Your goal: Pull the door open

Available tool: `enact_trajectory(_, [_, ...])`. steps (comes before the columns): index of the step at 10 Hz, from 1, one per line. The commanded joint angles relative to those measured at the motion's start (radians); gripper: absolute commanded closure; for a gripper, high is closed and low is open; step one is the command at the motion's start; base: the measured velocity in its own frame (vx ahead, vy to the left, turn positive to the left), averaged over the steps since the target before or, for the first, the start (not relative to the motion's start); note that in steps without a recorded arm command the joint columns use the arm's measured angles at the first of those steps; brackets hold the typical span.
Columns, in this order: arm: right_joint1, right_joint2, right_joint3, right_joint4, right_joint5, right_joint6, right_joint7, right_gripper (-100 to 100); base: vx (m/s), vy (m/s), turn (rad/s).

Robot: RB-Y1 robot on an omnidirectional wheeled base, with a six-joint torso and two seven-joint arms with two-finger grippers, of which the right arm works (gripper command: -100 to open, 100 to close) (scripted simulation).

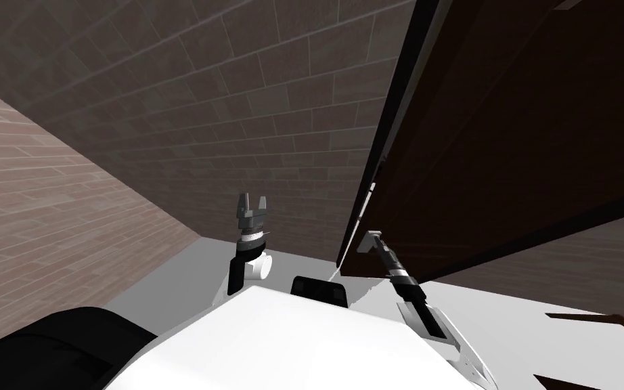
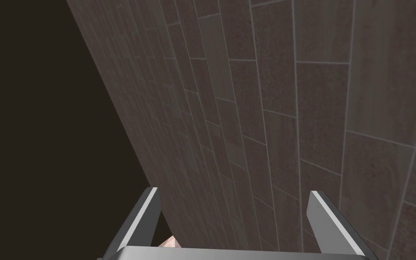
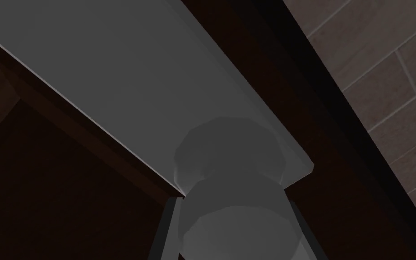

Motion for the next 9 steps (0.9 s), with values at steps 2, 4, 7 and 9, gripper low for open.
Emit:
enact_trajectory(2, [0.009,0.012,0.026,-0.016,-0.049,-0.004,-0.068,100,-0.063,-0.044,0.086])
enact_trajectory(4, [0.014,0.015,0.033,-0.023,-0.084,-0.003,-0.105,100,-0.075,-0.049,0.121])
enact_trajectory(7, [0.024,0.019,0.046,-0.037,-0.153,0.001,-0.180,100,-0.070,-0.049,0.127])
enact_trajectory(9, [0.035,0.023,0.060,-0.053,-0.227,0.005,-0.242,100,-0.086,-0.045,0.152])
